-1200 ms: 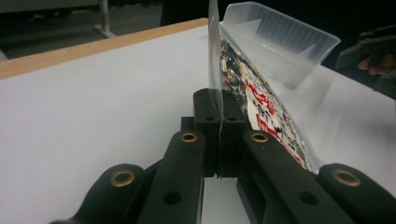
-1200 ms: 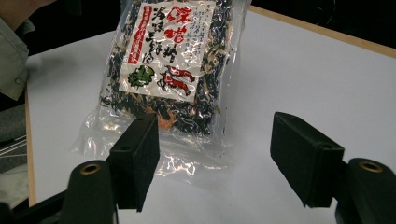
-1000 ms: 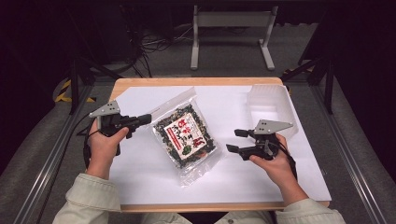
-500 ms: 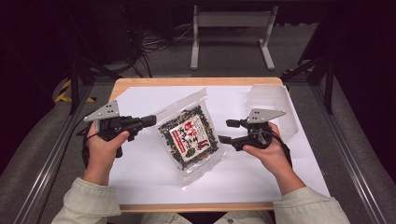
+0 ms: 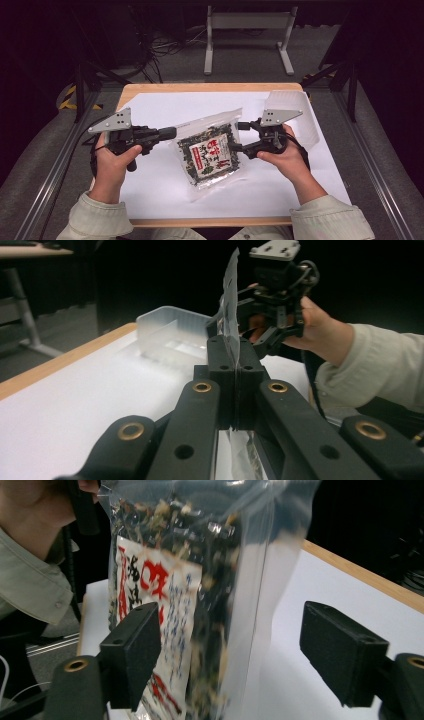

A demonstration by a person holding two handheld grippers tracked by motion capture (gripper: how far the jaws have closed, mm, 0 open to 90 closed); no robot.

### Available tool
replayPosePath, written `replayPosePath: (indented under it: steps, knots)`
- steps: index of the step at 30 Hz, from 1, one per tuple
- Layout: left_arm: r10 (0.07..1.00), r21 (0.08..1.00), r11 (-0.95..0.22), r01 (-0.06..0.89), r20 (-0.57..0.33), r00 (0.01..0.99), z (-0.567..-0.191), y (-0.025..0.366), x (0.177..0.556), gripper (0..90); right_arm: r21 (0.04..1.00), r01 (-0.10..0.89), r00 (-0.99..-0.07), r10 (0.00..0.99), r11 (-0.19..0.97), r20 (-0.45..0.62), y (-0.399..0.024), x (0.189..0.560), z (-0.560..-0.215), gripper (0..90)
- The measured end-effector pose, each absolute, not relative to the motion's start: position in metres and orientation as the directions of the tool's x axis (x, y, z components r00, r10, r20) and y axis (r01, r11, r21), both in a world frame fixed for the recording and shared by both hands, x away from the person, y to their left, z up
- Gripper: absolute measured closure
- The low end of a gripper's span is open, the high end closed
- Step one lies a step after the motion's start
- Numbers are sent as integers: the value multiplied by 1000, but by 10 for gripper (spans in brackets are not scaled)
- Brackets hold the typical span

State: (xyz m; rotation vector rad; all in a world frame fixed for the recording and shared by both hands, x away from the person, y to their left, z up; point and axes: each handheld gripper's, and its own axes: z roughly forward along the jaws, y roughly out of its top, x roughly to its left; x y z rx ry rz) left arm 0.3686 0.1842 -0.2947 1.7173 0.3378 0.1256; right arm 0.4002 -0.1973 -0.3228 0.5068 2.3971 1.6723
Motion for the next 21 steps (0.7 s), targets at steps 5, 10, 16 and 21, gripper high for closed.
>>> replayPosePath:
  steps: [5,10,16,21]
  knots:
    - [279,982,-139,126,-83,957,-290,180,362,895,937,156,-946,319,313,50,-187,400,-319,238]
    - [280,985,-123,118,-80,957,-288,180,360,895,937,144,-960,274,317,55,-178,398,-320,271]
    - [281,988,-104,116,-83,956,-288,182,359,895,936,128,-969,242,328,48,-173,397,-323,492]
    - [282,988,-96,121,-90,955,-288,184,359,894,935,130,-980,184,329,72,-173,393,-323,663]
